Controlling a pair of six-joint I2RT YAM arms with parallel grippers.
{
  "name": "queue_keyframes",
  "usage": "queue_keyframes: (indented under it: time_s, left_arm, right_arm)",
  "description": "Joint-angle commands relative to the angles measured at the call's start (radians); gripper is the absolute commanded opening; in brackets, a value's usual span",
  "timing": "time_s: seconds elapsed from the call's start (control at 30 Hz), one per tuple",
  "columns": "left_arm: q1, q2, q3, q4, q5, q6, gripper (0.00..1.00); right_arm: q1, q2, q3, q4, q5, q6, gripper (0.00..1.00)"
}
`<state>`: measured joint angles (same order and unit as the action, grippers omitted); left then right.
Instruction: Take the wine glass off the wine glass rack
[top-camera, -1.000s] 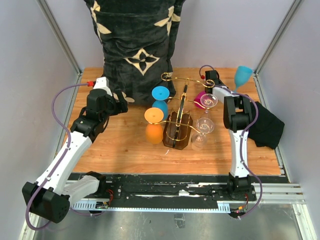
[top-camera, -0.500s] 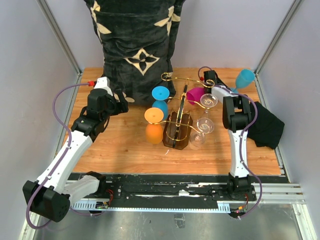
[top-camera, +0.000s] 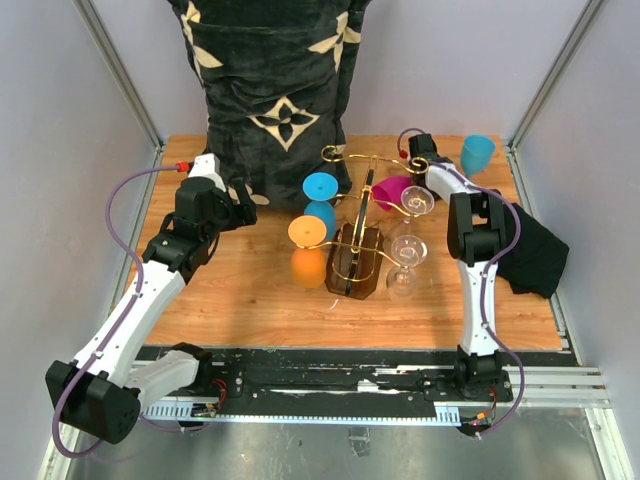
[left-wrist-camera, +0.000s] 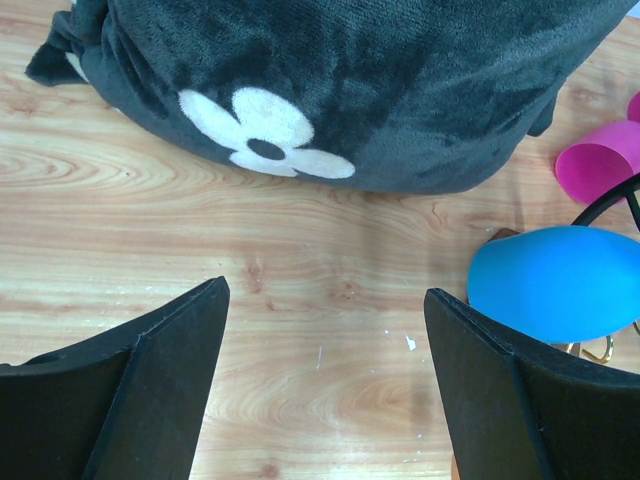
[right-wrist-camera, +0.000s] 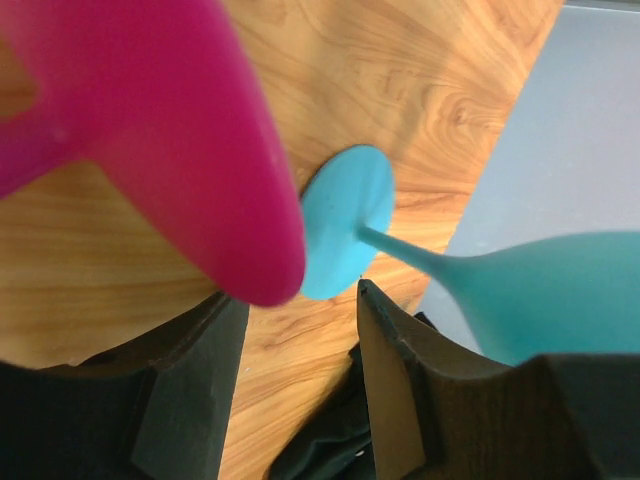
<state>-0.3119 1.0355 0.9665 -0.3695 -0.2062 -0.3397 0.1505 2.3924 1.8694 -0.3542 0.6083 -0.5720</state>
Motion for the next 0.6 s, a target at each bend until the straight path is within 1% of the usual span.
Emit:
queue_keyframes:
  time_s: [0.0, 0.1, 0.17, 0.23, 0.33, 0.4, 0.47, 0.57]
  left_arm:
    - [-0.004, 0.004, 0.008, 0.01, 0.001, 0.012, 0.84]
    - [-0.005, 0.004, 0.006, 0.003, -0.005, 0.007, 0.84]
    - [-0.005, 0.003, 0.006, 0.0, -0.005, 0.002, 0.84]
    - [-0.004, 0.001, 0.008, -0.004, -0.006, -0.002, 0.84]
    - [-0.005, 0.001, 0.013, -0.012, -0.005, -0.009, 0.84]
    - [-0.006, 0.0, 0.012, -0.017, -0.004, -0.015, 0.84]
    - [-0.004, -0.003, 0.009, -0.017, -0.001, -0.025, 0.84]
    - [-0.005, -0.005, 0.006, -0.016, 0.004, -0.033, 0.83]
  right_arm:
    - [0.014, -0.022, 0.065, -0.287, -0.227, 0.179, 0.5]
    - [0.008, -0.06, 0.12, -0.373, -0.3, 0.237, 0.5]
    - [0.0, -0.09, 0.141, -0.4, -0.336, 0.273, 0.52]
    - [-0.009, -0.122, 0.152, -0.416, -0.399, 0.299, 0.54]
    - [-0.033, -0.161, 0.154, -0.426, -0.447, 0.352, 0.61]
    - [-0.049, -0.166, 0.163, -0.436, -0.489, 0.368, 0.62]
    - [-0.063, -0.16, 0.168, -0.446, -0.514, 0.373, 0.62]
    - [-0.068, -0.135, 0.177, -0.468, -0.498, 0.367, 0.62]
